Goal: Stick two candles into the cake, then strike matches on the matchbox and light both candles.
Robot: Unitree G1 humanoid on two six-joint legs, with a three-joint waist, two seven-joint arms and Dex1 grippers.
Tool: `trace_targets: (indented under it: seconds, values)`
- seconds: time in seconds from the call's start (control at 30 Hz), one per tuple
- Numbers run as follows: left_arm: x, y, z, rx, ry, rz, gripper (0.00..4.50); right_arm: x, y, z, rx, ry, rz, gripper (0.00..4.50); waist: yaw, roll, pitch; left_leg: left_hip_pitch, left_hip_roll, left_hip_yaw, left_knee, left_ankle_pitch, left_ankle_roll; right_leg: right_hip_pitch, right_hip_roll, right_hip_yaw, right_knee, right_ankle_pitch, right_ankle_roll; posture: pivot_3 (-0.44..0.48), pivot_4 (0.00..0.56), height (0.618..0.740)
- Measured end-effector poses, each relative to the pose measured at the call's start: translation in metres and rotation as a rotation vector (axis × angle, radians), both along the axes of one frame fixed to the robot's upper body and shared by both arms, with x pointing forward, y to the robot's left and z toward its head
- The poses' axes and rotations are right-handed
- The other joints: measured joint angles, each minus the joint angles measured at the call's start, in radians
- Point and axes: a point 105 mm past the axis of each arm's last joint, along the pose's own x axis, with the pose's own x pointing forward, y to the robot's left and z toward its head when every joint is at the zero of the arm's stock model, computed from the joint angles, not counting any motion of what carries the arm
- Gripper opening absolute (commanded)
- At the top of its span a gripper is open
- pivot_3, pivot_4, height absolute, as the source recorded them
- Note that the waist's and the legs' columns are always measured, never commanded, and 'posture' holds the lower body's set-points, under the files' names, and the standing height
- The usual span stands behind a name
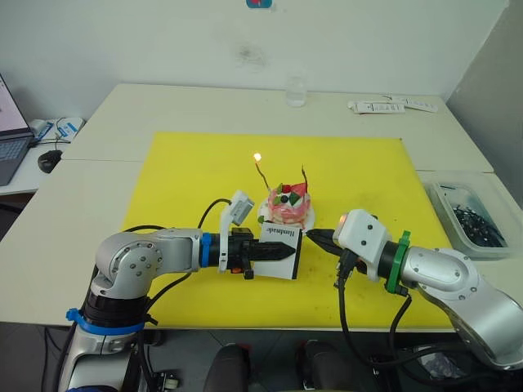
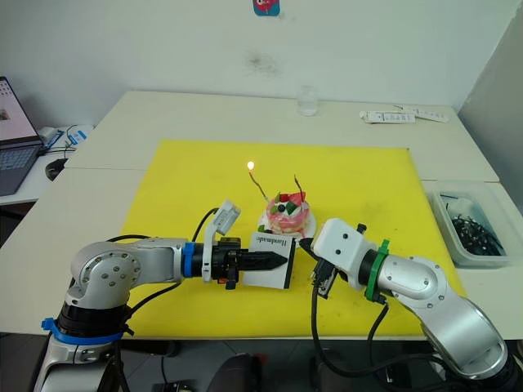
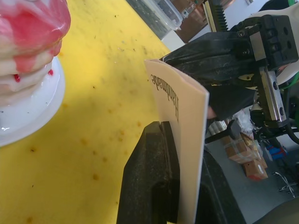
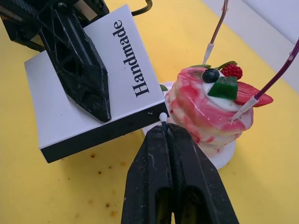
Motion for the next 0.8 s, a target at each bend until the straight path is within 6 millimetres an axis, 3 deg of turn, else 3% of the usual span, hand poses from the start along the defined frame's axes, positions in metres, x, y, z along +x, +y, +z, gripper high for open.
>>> trace_targets:
  seconds: [0.8]
  values:
    - [-0.0015,0.0004,0.0004,-0.009,-0.028,-0.025,0.00,-0.0056,-0.0009,-0.0034,-0.039,-0.003,0.050,0.01,0.000,0.000,0.000,0.000,0.000,0.000,0.000,0.000,0.000,0.000,0.000,0.000,0.000,0.000,0.000,0.000,0.150,0.740]
